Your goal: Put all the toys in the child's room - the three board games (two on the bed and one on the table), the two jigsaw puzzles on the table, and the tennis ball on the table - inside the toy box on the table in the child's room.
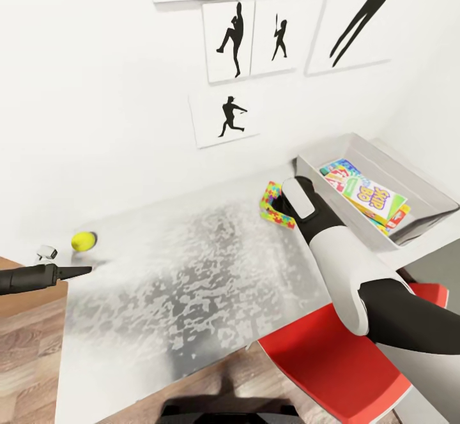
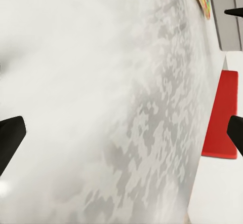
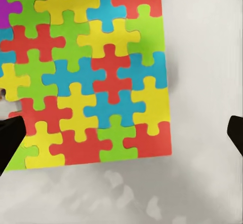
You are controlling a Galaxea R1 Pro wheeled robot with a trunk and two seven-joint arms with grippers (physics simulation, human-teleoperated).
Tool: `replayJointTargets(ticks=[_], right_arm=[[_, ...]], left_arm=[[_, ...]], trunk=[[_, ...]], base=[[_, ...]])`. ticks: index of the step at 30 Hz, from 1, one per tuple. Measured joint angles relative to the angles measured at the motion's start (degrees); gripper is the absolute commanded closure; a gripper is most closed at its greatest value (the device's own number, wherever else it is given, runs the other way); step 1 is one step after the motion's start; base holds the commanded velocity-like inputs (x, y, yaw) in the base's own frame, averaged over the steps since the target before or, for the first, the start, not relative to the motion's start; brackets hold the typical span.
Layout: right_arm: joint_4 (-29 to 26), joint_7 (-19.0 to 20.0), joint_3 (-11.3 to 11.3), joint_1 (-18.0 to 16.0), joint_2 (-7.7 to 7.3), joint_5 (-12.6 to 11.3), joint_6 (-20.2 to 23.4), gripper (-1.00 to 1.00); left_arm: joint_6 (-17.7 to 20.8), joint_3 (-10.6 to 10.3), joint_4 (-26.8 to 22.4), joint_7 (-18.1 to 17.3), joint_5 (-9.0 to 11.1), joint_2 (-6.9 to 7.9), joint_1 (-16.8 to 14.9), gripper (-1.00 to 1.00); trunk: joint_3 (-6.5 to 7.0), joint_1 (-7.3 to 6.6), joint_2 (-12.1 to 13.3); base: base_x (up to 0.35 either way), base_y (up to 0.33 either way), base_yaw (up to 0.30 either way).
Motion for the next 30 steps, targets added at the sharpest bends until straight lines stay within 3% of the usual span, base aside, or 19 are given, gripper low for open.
replayJointTargets(ticks=[16,30], right_arm=[[-0.01,0.0,0.05,0.12,0.19,1.27,-0.02,-1.0],[-0.01,-0.01,0.05,0.18,0.2,1.27,-0.09,-1.0]], left_arm=[[0.0,-0.01,0.0,0.0,-0.02,-0.02,0.0,-1.0],[0.0,-0.07,0.0,0.0,-0.01,-0.02,0.0,-1.0]], trunk=[[-1.42,-0.01,0.0],[-1.56,0.0,-0.01]], base=[[0.113,0.0,0.0],[0.006,0.0,0.0]])
